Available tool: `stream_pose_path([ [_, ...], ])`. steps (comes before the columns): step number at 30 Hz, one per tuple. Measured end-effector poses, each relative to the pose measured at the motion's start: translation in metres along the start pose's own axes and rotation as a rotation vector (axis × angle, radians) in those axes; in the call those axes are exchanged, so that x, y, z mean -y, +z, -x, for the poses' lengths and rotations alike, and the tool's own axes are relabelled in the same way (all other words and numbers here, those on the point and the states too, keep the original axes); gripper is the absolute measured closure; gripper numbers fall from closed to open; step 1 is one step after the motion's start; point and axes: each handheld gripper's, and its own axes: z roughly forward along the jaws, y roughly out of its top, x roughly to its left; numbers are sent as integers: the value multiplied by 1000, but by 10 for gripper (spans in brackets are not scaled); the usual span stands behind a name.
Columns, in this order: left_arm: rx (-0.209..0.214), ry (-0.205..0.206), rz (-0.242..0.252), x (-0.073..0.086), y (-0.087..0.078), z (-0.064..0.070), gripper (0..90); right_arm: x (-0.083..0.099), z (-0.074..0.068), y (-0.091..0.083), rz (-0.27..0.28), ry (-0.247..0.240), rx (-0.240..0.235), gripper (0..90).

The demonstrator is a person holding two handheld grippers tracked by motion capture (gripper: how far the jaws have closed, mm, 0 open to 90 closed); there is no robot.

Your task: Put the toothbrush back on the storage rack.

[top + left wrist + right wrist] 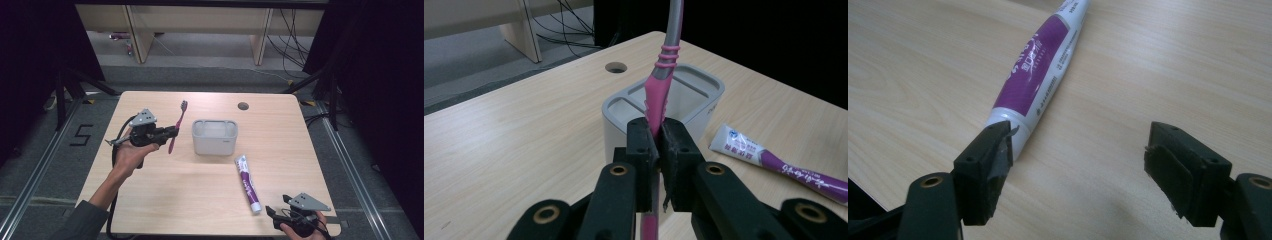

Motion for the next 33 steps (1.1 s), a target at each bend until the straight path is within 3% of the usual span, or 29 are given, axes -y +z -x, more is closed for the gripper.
stream_pose_path([
  [5, -1, -12, 9, -3, 5, -1, 825, 0, -1, 0, -6, 18, -8, 276],
  [6, -3, -13, 16, -4, 6, 0, 825, 0, 1, 0, 4, -15, 2, 276],
  [8, -3, -14, 36, -8, 10, 1, 825, 0, -1, 0, -6, 25, -8, 276],
  [13, -9, -8, 48, -17, 18, 4, 825, 0, -1, -1, -7, 26, -9, 275],
  [14, -8, -10, 51, -18, 19, 4, 825, 0, 0, 0, 3, 6, 1, 275],
  [23, 3, -23, 70, -29, 34, 8, 825, 0, -1, -1, -2, 31, -10, 275],
  [25, 5, -36, 82, -33, 39, 9, 825, 0, 2, 0, 12, -12, -1, 275],
  [30, -10, -35, 79, -38, 47, 8, 825, 0, 0, 0, 1, 22, -14, 275],
  [33, 11, -55, 85, -42, 50, 8, 825, 0, 0, 0, -1, 22, -11, 275],
])
